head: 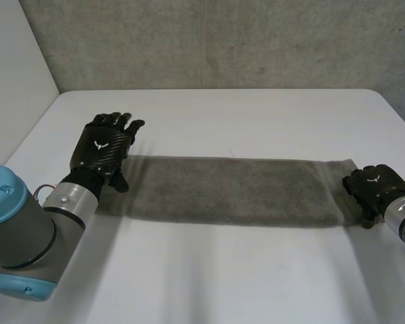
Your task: Fold the towel.
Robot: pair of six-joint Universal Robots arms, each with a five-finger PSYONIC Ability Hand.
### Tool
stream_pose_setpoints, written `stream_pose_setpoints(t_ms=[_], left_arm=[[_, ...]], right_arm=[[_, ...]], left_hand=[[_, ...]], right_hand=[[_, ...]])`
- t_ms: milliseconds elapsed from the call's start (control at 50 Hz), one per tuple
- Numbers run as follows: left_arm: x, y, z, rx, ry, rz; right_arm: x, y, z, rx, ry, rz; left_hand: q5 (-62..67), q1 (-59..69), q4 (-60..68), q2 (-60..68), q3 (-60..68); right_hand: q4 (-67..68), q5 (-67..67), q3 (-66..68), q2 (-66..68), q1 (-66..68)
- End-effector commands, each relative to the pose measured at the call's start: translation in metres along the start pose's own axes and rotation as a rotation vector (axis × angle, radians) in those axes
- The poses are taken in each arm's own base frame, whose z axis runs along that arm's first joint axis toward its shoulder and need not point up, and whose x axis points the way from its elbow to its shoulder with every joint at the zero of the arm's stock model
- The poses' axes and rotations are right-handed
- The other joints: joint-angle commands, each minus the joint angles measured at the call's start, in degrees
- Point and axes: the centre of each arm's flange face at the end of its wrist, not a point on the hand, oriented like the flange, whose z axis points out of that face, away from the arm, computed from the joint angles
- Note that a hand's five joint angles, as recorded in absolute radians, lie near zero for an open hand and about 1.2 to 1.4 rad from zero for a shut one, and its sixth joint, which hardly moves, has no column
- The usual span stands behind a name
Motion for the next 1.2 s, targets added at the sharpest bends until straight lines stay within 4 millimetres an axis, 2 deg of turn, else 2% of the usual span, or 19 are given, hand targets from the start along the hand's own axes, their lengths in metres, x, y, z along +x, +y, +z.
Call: stream_pose_setpoints(t_ms=[20,180,320,420,540,640,700,740,760,780,800,860,940,1020,1080,1100,1120,1140,1200], left_arm=[[-0.002,0.001,0.000,-0.004,-0.006,-0.023],[-0.003,0.001,0.000,-0.006,-0.007,-0.024],[-0.004,0.001,0.000,-0.006,-0.012,-0.024],[-0.004,0.000,0.001,-0.004,-0.014,-0.024],[-0.006,-0.001,0.001,-0.002,-0.019,-0.023],[-0.006,-0.002,0.000,0.001,-0.018,-0.023],[-0.006,-0.001,0.000,0.000,-0.018,-0.023],[-0.005,-0.001,0.000,0.000,-0.017,-0.023],[-0.005,-0.001,0.000,0.000,-0.017,-0.023],[-0.005,-0.002,0.000,0.000,-0.018,-0.023],[-0.005,-0.002,-0.001,0.002,-0.017,-0.023],[-0.004,-0.003,-0.001,0.004,-0.014,-0.023],[-0.003,-0.003,-0.002,0.004,-0.011,-0.023],[0.002,-0.003,-0.004,0.003,0.003,-0.024],[0.007,-0.006,-0.004,0.015,0.019,-0.023],[0.007,-0.006,-0.004,0.015,0.019,-0.023],[0.010,-0.008,-0.002,0.025,0.026,-0.022],[0.012,-0.011,-0.001,0.038,0.033,-0.022],[0.020,-0.022,0.005,0.087,0.051,-0.026]], right_arm=[[0.001,0.006,0.006,-0.013,-0.001,0.005],[0.007,0.011,0.013,-0.024,0.020,0.009],[0.049,0.009,0.014,-0.024,0.145,0.010],[0.107,0.018,0.009,-0.100,0.311,-0.190],[0.122,0.002,0.006,-0.125,0.393,-0.352],[0.041,-0.100,-0.007,0.209,0.294,-0.407],[0.017,-0.117,-0.012,0.278,0.246,-0.412],[-0.046,-0.147,-0.025,0.428,0.135,-0.451],[-0.046,-0.147,-0.025,0.429,0.134,-0.451],[-0.089,-0.163,-0.037,0.525,0.066,-0.480],[-0.089,-0.163,-0.037,0.526,0.066,-0.480],[-0.161,-0.169,-0.057,0.657,-0.061,-0.515],[-0.225,-0.141,-0.060,0.652,-0.203,-0.571],[-0.238,-0.130,-0.062,0.635,-0.243,-0.580],[-0.235,-0.131,-0.066,0.636,-0.251,-0.557],[-0.228,-0.137,-0.071,0.644,-0.239,-0.532],[-0.228,-0.137,-0.071,0.644,-0.239,-0.532],[-0.215,-0.146,-0.076,0.660,-0.218,-0.481],[-0.181,-0.158,-0.080,0.657,-0.181,-0.325]], left_hand=[[-1.00,0.61,0.87,0.87,0.91],[-1.00,0.61,0.87,0.87,0.91],[-1.16,0.45,0.71,0.71,0.74],[-1.16,0.45,0.71,0.71,0.74],[-1.16,0.44,0.71,0.71,0.74],[-1.16,0.44,0.71,0.71,0.74],[-1.16,0.44,0.71,0.71,0.74],[-1.16,0.44,0.71,0.71,0.74],[-1.16,0.44,0.71,0.71,0.74],[-1.16,0.44,0.71,0.71,0.74],[-1.16,0.44,0.71,0.71,0.74],[-1.16,0.44,0.71,0.71,0.74],[-1.16,0.44,0.71,0.71,0.74],[-1.16,0.44,0.71,0.71,0.74],[-1.16,0.44,0.71,0.71,0.74],[-1.16,0.44,0.71,0.71,0.74],[-1.16,0.44,0.71,0.71,0.74],[-1.16,0.44,0.71,0.71,0.74],[-1.16,0.44,0.71,0.71,0.74]], right_hand=[[7.04,6.56,6.85,7.18,6.68],[48.51,48.03,48.32,48.65,48.15],[48.56,48.08,48.37,48.70,48.20],[48.56,48.08,48.37,48.70,48.20],[48.56,48.08,48.37,48.70,48.20],[48.56,48.08,48.37,48.70,48.20],[48.56,48.08,48.37,48.70,48.20],[48.56,48.08,48.37,48.70,48.20],[48.56,48.08,48.37,48.70,48.20],[48.56,48.08,48.37,48.70,48.20],[48.56,48.08,48.37,48.70,48.20],[48.56,48.08,48.37,48.70,48.20],[48.56,48.08,48.37,48.70,48.20],[48.56,48.08,48.37,48.70,48.20],[26.52,26.04,26.33,26.66,26.16],[6.43,5.95,6.25,6.58,6.07],[6.23,5.75,6.04,6.37,5.87],[-19.25,-19.73,-19.44,-19.11,-19.61],[-21.44,-21.92,-21.63,-21.30,-21.80]])
